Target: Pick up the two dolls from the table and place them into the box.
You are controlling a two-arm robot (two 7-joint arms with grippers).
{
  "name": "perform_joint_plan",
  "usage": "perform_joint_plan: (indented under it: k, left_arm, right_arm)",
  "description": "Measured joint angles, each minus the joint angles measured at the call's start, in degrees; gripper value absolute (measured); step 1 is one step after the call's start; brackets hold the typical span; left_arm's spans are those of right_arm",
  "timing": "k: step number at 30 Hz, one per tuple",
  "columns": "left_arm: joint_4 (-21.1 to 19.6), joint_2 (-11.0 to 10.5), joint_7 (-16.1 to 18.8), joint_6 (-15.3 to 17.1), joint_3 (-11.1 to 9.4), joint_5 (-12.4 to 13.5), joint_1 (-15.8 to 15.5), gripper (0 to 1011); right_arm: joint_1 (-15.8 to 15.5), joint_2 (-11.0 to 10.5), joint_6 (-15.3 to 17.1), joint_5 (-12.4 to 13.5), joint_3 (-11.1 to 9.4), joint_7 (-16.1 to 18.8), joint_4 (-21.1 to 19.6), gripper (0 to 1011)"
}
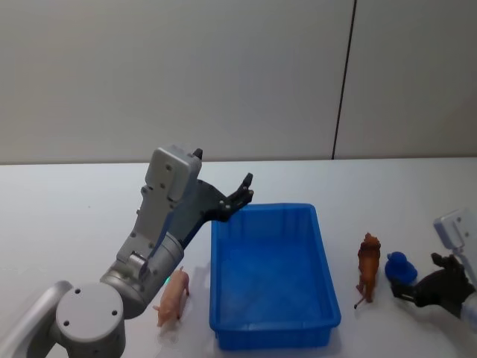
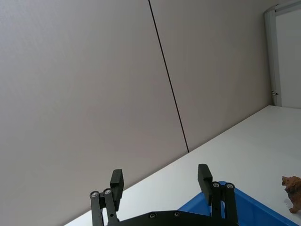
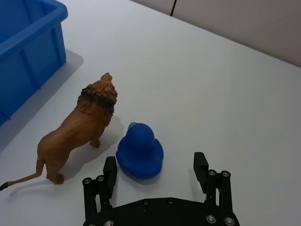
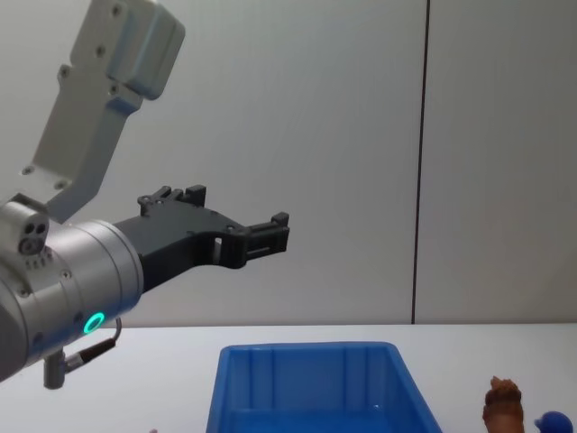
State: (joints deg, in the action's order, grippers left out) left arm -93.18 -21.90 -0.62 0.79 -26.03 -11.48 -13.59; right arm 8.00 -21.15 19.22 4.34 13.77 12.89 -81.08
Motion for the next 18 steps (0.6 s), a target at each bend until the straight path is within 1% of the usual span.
perform_joint_plan:
  k: [6,12,13,16,17,18]
  left_arm:
    - [0.00,0.00,0.00,0.00,0.00,0.00,0.00,1001]
    - [0.00,0.00,0.00,0.00,0.00,0.00,0.00,1001]
    - [0.00,0.00,0.00,0.00,0.00,0.00,0.00,1001]
    - [0.00,0.00,0.00,0.00,0.00,0.00,0.00,1001]
    - [0.00,0.00,0.00,0.00,0.00,0.00,0.00,1001]
    - [0.00,0.00,0.00,0.00,0.00,0.00,0.00,1001]
  right_arm:
    - [2.33,1.66,0.04,-1.00,0.93,0.80,3.66,1001]
    - [3.67,2.59,-0.05,-1.48,1.36,1.19,5.65,998]
    - [3.98,2.82,-0.06,-1.59,1.48,1.33,6.10,965]
    - [4.34,3.08,-0.07,-1.72,1.63,1.48,6.68,929]
    - [4.58,3.23,-0.07,-1.80,1.72,1.56,7.04,885]
    - [4.68,3.30,-0.07,-1.83,1.77,1.59,7.21,868]
